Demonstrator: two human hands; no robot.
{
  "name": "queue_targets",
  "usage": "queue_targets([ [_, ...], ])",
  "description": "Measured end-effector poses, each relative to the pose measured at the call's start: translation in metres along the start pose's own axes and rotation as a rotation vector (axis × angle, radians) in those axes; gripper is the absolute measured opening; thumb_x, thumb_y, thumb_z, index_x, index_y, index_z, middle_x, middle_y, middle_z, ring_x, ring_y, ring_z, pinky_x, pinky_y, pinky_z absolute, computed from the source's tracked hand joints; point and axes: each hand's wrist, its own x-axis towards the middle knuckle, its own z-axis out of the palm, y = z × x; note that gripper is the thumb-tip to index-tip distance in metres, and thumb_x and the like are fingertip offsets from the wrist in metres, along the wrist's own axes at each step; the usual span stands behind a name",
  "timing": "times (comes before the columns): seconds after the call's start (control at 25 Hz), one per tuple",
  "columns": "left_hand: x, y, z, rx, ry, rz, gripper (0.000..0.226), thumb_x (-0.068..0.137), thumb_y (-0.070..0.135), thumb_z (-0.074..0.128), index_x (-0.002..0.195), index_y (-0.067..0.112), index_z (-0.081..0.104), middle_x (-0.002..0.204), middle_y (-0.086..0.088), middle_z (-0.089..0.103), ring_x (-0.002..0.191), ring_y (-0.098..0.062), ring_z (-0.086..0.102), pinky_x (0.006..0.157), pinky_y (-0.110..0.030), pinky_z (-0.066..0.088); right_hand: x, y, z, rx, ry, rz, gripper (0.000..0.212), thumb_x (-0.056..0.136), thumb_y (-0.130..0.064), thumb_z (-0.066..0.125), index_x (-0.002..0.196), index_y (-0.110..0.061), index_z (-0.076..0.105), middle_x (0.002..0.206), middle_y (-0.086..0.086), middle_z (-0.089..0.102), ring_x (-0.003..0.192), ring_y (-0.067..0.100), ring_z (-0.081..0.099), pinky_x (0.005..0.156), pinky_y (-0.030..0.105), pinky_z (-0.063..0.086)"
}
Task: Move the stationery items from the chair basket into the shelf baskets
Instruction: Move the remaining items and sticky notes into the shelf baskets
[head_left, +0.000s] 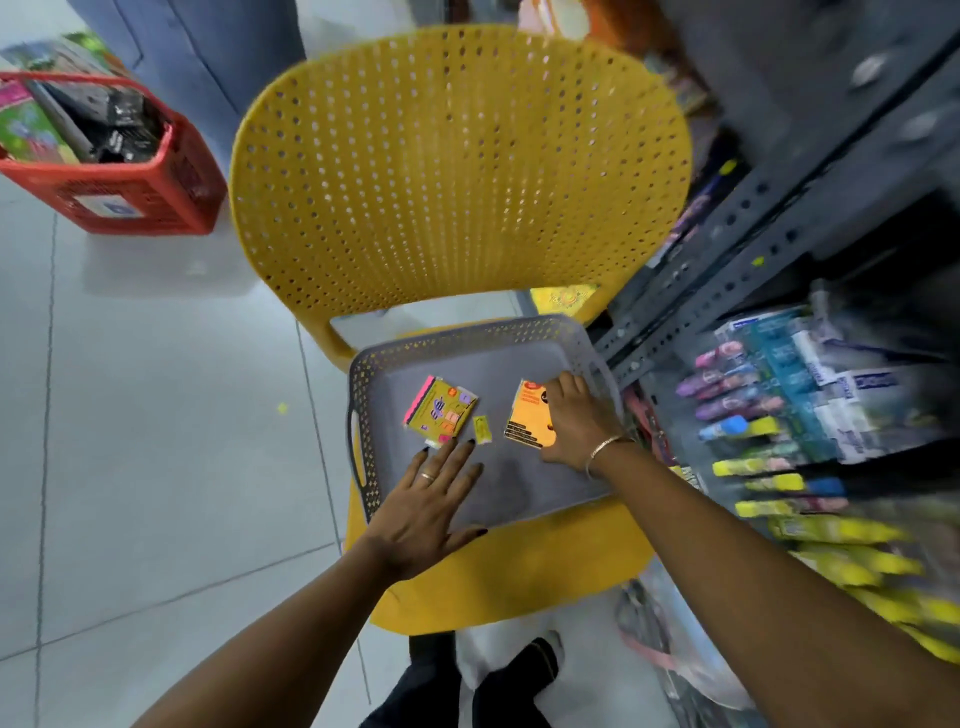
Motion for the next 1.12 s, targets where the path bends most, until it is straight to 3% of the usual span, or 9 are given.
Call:
queue_targets([
  [0.2,0.046,0.023,-0.09,-0.014,0.132,0.084,0.075,0.092,0.065,0.022,0.137,0.008,0.041,0.148,-0.016,0.032,0.137,-0.029,0.02,0.104,-0.048,0.019,-0.072,0.019,-0.127,0.073,0.277,0.105,0.074,0.065,-0.027,0.074,0.125,-0.003,0.039,0.125,0.016,0.042,0.119,0.033,0.039,0.088,0.04,0.042],
  [0.4,0.089,0.106,-0.177,0.017,0.253,0.251,0.075,0.092,0.066,0.019,0.138,0.008,0.034,0.148,-0.014,0.032,0.136,-0.03,0.027,0.107,-0.045,0.016,-0.183,0.043,-0.249,0.02,0.582,0.242,0.072,0.059,-0.027,0.074,0.12,-0.004,0.043,0.12,0.015,0.046,0.11,0.032,0.042,0.089,0.044,0.045],
  [0.6,0.121,0.233,-0.254,-0.034,0.479,0.477,0.073,0.092,0.063,0.019,0.139,0.008,0.032,0.15,-0.01,0.027,0.142,-0.023,0.006,0.11,-0.04,0.006,-0.325,0.092,-0.322,0.066,0.84,0.487,0.074,0.062,-0.031,0.076,0.123,-0.006,0.041,0.12,0.014,0.044,0.114,0.03,0.039,0.095,0.04,0.041],
  [0.76,0.107,0.34,-0.277,0.002,0.537,0.756,0.076,0.091,0.063,0.023,0.141,0.006,0.03,0.151,-0.014,0.024,0.14,-0.029,0.017,0.109,-0.044,0.014,-0.428,0.132,-0.323,0.061,0.8,0.685,0.079,0.062,-0.027,0.076,0.127,-0.004,0.039,0.126,0.018,0.041,0.12,0.034,0.036,0.099,0.038,0.037],
  [0.88,0.096,0.4,-0.256,0.077,0.502,0.936,0.074,0.092,0.064,0.019,0.138,0.008,0.032,0.148,-0.011,0.033,0.137,-0.026,0.022,0.109,-0.039,0.014,-0.492,0.154,-0.293,0.058,0.741,0.809,0.084,0.062,-0.028,0.078,0.131,-0.005,0.038,0.127,0.02,0.041,0.121,0.036,0.036,0.104,0.036,0.032],
  [1.0,0.096,0.423,-0.23,0.076,0.34,0.961,0.07,0.092,0.064,0.018,0.132,0.01,0.038,0.136,-0.008,0.051,0.13,-0.02,0.031,0.107,-0.031,0.018,-0.538,0.168,-0.253,0.126,0.667,0.912,0.088,0.064,-0.032,0.078,0.135,-0.005,0.034,0.131,0.02,0.038,0.124,0.035,0.035,0.108,0.036,0.03],
  [1.12,0.102,0.43,-0.215,0.048,0.189,0.932,0.076,0.091,0.065,0.015,0.123,0.011,0.057,0.126,-0.004,0.06,0.119,-0.02,0.051,0.104,-0.028,0.018,-0.564,0.178,-0.205,0.197,0.533,0.983,0.086,0.066,-0.032,0.076,0.135,-0.005,0.032,0.137,0.02,0.034,0.129,0.033,0.031,0.11,0.036,0.031],
])
